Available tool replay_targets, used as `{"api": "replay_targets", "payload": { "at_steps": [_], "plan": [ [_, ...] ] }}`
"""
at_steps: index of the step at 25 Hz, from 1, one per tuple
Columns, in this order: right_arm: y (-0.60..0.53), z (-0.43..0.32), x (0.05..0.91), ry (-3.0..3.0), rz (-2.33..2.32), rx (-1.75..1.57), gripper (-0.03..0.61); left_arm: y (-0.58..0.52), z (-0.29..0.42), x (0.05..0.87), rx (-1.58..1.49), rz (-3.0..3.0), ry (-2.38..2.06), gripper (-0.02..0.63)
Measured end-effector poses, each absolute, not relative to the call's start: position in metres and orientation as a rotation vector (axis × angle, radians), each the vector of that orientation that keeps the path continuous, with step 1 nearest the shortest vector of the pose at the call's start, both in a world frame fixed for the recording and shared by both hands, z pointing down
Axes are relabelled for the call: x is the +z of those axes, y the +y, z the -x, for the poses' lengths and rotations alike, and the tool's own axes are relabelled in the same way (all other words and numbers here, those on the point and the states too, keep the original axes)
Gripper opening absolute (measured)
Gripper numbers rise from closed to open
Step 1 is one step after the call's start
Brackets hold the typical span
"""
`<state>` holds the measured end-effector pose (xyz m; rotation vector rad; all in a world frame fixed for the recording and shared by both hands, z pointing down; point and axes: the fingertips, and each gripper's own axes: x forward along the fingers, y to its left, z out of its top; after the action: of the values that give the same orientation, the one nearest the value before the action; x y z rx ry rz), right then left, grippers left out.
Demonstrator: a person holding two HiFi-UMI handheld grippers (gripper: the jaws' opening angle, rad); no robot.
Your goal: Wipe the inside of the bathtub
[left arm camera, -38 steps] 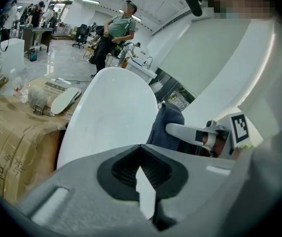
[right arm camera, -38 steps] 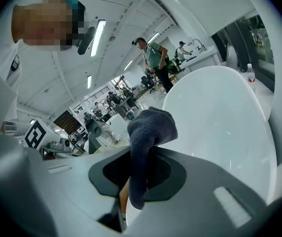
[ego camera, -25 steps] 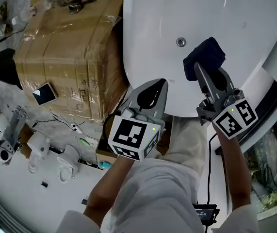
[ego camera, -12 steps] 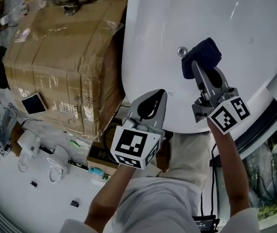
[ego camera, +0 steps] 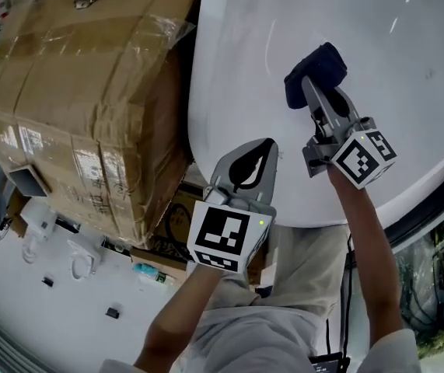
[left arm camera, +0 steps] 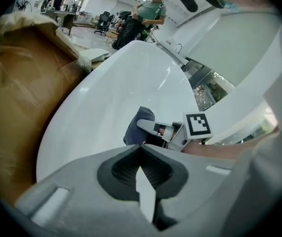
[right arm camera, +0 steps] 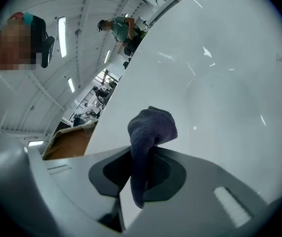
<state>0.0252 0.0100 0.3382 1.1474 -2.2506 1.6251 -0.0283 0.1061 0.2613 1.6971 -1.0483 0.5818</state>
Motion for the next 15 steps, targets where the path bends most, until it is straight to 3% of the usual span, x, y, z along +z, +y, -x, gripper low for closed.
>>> {"api": "replay_targets", "payload": {
  "at_steps": [15],
  "plan": [
    [0.017,-0.002,0.473,-2.191,-0.983,1.549,0.046,0.122,0.027,0.338,0.517,-1.558,-1.093,-0.003]
  ]
}}
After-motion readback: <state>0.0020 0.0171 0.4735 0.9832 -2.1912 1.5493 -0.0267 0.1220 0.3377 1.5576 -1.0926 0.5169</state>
